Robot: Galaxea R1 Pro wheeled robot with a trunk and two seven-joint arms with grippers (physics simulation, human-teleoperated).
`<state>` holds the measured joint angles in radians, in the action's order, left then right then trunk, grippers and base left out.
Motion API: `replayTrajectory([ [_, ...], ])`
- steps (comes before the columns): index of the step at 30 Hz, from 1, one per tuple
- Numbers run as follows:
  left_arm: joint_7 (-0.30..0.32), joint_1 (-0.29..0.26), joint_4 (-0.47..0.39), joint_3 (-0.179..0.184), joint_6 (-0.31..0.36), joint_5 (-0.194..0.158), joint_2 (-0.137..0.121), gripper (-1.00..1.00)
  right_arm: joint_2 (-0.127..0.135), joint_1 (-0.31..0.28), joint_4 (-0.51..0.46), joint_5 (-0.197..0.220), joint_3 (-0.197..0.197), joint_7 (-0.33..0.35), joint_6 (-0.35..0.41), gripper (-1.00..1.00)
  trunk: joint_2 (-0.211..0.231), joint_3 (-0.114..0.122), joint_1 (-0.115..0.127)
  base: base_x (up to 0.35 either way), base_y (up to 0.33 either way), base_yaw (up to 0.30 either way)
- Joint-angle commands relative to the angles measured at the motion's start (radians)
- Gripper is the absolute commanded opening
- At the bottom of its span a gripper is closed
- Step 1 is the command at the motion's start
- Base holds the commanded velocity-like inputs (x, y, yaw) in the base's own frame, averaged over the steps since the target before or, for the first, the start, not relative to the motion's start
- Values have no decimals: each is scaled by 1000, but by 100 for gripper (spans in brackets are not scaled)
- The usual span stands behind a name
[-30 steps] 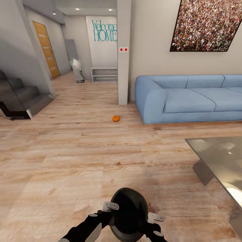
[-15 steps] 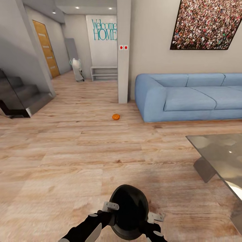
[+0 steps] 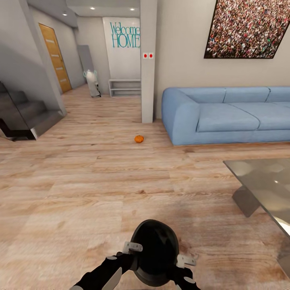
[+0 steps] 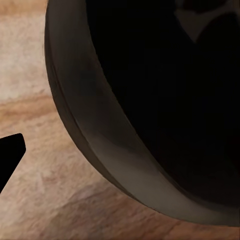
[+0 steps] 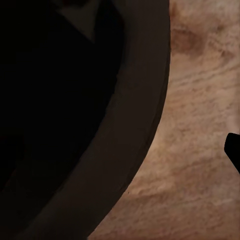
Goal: Place each of the two pumpkins and all three candles from the living room inside a cabinet in the living room (use any cabinet), then make sure every cabinet is closed, and position the cauldron so it is next to a table in the living room.
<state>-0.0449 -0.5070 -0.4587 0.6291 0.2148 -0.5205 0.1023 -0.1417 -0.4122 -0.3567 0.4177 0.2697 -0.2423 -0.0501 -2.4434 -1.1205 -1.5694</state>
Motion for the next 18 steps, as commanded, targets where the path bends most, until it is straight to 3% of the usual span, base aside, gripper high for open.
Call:
replayTrajectory([
  [1, -5, -1, -1, 6, 3, -8, 0, 100, 1, -1, 1, 12, 8, -6, -5, 100, -8, -4, -4, 0, 0, 0],
  [16, -4, -1, -1, 6, 3, -9, -1, 100, 0, -1, 0, 12, 8, -6, -5, 100, -22, -10, -11, 0, 0, 0],
  [17, -4, -1, -1, 6, 3, -9, -1, 100, 0, -1, 0, 12, 8, -6, -5, -100, -22, -10, -11, 0, 0, 0],
  [18, -4, -1, -1, 6, 3, -9, -1, 100, 0, -1, 0, 12, 8, -6, -5, -100, -22, -10, -11, 0, 0, 0],
])
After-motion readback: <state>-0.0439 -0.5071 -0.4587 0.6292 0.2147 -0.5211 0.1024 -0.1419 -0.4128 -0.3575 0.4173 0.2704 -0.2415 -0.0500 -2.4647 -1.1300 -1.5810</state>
